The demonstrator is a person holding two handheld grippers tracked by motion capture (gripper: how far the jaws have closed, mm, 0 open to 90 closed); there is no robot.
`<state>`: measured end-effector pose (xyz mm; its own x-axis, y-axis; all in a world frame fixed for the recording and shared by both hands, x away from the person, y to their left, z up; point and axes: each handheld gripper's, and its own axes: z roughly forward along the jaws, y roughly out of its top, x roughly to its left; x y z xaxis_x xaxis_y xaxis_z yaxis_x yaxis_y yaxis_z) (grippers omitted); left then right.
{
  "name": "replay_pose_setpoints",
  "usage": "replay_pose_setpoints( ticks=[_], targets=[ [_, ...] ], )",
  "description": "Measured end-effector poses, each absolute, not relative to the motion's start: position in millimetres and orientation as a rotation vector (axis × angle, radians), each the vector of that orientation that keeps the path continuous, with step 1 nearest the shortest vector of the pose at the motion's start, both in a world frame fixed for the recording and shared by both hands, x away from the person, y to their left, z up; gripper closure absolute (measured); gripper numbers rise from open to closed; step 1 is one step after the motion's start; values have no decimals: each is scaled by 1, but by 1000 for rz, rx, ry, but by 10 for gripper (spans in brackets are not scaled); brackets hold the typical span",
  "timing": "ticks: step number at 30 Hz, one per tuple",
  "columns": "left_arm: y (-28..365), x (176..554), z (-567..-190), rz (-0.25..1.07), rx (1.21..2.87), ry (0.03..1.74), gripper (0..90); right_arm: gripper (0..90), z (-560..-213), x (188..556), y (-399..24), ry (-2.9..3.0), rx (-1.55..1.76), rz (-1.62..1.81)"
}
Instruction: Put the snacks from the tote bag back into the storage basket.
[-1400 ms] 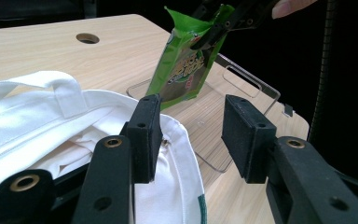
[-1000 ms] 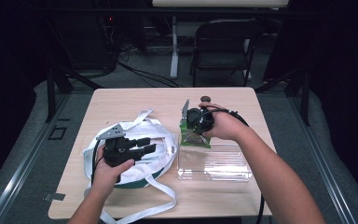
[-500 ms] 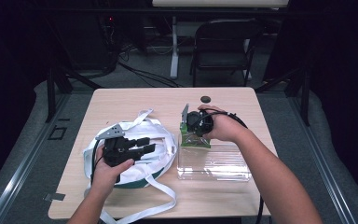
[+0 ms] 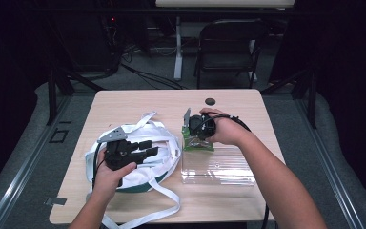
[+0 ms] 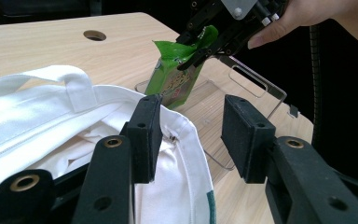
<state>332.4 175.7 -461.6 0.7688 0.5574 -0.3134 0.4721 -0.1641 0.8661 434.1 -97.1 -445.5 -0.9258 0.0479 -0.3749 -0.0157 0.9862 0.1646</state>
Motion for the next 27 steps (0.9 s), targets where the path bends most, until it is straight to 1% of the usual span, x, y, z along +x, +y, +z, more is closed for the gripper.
replay_pose_setpoints(
  ticks=[6, 8, 9, 13, 14, 17, 21, 27],
  targets=[
    [176, 332, -462, 91, 1804, 802, 570, 642, -448, 437, -100, 2739, 43, 209],
    [176, 332, -462, 92, 1803, 803, 570, 636, -447, 437, -100, 2740, 50, 201],
    [176, 332, -462, 92, 1803, 803, 570, 606, -447, 437, -100, 2734, 56, 203],
    [176, 332, -462, 92, 1803, 804, 570, 537, -446, 437, -100, 2727, 73, 216],
    [176, 332, -462, 92, 1803, 804, 570, 537, -446, 437, -100, 2727, 73, 216],
    [176, 332, -462, 93, 1802, 803, 570, 468, -444, 438, -101, 2734, 128, 244],
    [176, 332, -461, 91, 1800, 804, 570, 434, -443, 438, -102, 2735, 153, 257],
    [176, 334, -462, 91, 1799, 810, 569, 413, -441, 437, -103, 2729, 172, 268]
  ],
)
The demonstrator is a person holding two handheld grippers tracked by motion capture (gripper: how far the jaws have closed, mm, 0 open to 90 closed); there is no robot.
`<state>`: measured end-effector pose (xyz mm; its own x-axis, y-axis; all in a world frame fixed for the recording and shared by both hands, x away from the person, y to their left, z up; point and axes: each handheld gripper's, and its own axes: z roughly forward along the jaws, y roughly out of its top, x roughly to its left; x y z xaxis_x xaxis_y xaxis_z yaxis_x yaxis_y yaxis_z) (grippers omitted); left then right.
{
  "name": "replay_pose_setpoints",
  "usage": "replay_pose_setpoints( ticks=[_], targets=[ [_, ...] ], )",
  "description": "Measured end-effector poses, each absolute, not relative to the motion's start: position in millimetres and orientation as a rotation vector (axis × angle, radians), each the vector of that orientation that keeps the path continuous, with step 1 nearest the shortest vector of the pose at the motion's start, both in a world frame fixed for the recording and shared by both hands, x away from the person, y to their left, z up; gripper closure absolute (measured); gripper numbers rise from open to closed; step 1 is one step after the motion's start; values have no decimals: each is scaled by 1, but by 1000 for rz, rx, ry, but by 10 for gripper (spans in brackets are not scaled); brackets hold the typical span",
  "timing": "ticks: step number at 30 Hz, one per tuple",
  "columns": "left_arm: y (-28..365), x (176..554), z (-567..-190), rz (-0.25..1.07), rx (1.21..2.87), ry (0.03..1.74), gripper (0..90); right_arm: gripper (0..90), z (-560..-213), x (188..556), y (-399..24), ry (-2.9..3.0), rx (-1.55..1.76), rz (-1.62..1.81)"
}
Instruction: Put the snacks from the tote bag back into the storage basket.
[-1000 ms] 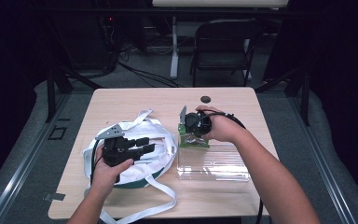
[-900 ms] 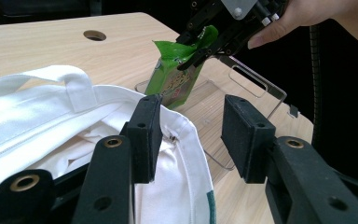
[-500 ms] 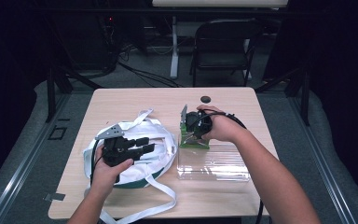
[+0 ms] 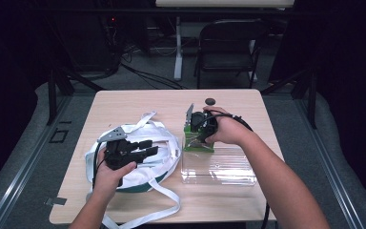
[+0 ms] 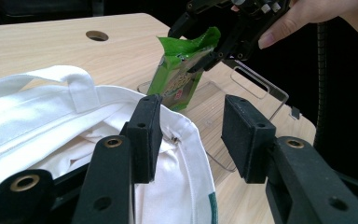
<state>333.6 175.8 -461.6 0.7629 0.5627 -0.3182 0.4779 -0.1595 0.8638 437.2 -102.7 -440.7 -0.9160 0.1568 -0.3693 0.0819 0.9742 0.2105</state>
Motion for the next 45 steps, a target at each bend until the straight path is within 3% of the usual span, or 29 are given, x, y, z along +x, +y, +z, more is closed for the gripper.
replay_pose_setpoints(
  ticks=[18, 45],
  targets=[
    [178, 336, -463, 113, 1786, 843, 512, 391, -435, 434, -103, 2724, 187, 313],
    [178, 337, -465, 112, 1793, 852, 511, 390, -426, 429, -111, 2709, 215, 347]
  ],
)
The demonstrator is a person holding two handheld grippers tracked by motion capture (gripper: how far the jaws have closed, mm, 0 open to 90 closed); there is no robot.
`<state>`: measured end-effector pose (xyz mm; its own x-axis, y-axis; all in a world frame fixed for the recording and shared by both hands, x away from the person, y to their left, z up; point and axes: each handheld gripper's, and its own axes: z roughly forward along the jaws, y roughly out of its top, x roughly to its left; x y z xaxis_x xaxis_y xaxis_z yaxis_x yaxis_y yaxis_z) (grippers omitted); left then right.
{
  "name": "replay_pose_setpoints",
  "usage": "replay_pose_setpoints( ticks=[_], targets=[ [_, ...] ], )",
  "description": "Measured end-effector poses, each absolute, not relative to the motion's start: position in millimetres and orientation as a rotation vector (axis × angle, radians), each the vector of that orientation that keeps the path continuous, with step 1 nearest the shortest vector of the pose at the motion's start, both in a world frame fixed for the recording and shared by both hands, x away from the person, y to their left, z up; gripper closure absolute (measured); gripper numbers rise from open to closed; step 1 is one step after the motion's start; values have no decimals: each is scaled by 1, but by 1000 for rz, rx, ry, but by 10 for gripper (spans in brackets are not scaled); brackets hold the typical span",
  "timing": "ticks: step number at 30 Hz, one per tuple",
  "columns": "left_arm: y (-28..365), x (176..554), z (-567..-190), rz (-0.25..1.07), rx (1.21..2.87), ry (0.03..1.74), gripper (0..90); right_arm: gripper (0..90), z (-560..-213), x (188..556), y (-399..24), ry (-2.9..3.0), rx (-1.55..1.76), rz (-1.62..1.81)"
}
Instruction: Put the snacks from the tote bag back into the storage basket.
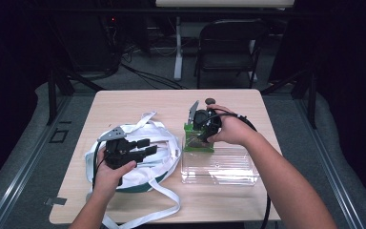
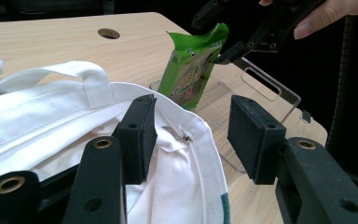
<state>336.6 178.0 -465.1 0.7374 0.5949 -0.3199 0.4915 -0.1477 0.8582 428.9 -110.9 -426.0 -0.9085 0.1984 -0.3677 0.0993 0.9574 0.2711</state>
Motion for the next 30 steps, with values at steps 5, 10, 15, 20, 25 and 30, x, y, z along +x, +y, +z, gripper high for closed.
replay_pose_setpoints(
  ticks=[5, 10, 15, 20, 25, 30],
  targets=[
    [178, 336, -465, 112, 1794, 853, 511, 387, -422, 426, -115, 2698, 224, 360],
    [178, 336, -466, 114, 1793, 852, 510, 375, -417, 424, -118, 2683, 245, 383],
    [179, 337, -466, 117, 1790, 854, 509, 370, -413, 420, -121, 2677, 254, 401],
    [181, 337, -466, 119, 1789, 859, 508, 370, -410, 417, -126, 2665, 269, 405],
    [183, 336, -466, 123, 1787, 863, 507, 372, -409, 411, -132, 2658, 313, 436],
    [183, 336, -466, 122, 1786, 868, 506, 382, -408, 406, -140, 2651, 373, 458]
  ],
)
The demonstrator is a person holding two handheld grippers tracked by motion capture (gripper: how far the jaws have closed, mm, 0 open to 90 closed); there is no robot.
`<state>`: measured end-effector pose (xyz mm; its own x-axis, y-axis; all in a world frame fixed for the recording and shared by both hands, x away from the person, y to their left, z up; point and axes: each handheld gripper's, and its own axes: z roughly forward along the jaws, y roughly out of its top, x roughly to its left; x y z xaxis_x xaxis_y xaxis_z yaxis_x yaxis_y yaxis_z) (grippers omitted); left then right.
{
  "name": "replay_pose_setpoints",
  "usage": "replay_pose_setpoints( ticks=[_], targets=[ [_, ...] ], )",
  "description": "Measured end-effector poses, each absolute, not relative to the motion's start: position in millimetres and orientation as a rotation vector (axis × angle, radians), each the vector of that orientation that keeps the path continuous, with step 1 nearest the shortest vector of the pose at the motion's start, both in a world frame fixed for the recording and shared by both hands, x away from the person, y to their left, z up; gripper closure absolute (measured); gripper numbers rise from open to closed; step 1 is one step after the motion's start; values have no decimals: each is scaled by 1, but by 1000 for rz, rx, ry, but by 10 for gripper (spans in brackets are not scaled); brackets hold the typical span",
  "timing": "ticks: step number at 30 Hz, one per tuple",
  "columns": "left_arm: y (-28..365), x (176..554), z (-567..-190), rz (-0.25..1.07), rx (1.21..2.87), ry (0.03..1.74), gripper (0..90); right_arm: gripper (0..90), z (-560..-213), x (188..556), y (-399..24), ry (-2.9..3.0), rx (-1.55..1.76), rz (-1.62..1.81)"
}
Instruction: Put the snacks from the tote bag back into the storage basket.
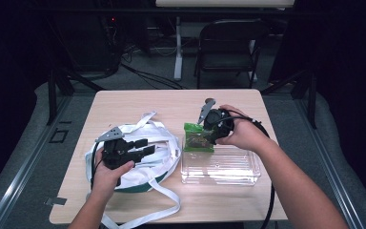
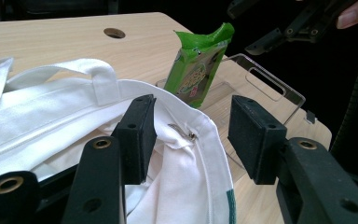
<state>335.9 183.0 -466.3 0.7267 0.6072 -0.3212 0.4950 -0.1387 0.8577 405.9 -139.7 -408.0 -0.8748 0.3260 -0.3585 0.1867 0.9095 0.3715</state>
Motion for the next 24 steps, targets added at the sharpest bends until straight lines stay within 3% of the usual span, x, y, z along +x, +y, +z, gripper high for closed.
replay_pose_setpoints(
  ticks=[24],
  targets=[
    [186, 338, -468, 130, 1785, 885, 505, 498, -396, 367, -172, 2499, 789, 760]
  ],
)
